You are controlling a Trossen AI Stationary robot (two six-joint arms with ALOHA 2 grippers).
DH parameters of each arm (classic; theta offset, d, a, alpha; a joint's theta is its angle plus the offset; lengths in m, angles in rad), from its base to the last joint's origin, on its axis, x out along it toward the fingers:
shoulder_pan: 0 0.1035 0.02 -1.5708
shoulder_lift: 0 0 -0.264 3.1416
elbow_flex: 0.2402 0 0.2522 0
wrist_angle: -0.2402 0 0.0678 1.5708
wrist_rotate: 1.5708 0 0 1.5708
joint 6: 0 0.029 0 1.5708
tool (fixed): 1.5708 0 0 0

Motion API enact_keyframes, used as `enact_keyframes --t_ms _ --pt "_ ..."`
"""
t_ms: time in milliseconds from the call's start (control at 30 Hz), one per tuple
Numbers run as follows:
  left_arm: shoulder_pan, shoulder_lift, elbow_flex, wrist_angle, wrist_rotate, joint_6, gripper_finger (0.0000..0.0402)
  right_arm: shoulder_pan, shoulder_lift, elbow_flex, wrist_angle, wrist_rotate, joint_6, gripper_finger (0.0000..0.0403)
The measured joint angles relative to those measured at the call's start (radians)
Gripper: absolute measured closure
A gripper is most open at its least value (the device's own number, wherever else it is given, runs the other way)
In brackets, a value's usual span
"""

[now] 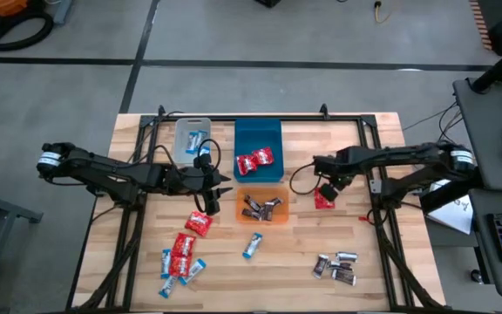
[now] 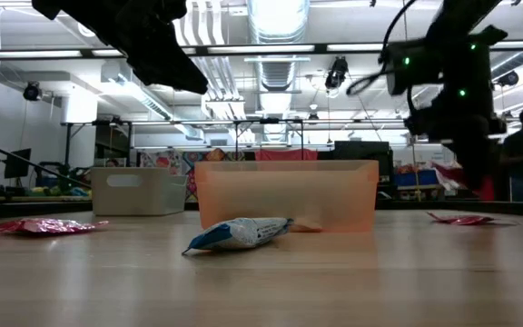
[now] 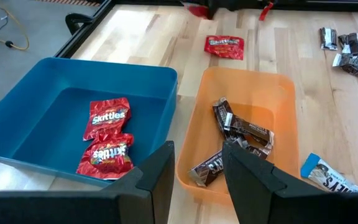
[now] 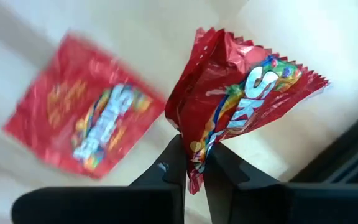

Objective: Sort candy
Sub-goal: Put the red candy into the blue bin

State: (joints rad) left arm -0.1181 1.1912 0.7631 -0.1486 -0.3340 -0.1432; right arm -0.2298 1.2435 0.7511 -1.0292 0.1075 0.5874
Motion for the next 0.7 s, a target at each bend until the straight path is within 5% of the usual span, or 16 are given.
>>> enact_keyframes --t_ms 133,367,700 --pt "0.000 0.000 0.000 0.002 0.000 -0.004 0.0282 0.000 -0.086 0.009 0.147 0.096 0.012 0.0380" --pt "0.000 0.000 0.000 0.022 0.000 -0.004 0.0282 0.001 -0.172 0.005 0.624 0.112 -0.155 0.0382" --pt "0.000 0.000 -0.001 0.030 0.000 -0.007 0.0282 0.016 -0.068 -0.095 1.348 0.088 -0.456 0.0384"
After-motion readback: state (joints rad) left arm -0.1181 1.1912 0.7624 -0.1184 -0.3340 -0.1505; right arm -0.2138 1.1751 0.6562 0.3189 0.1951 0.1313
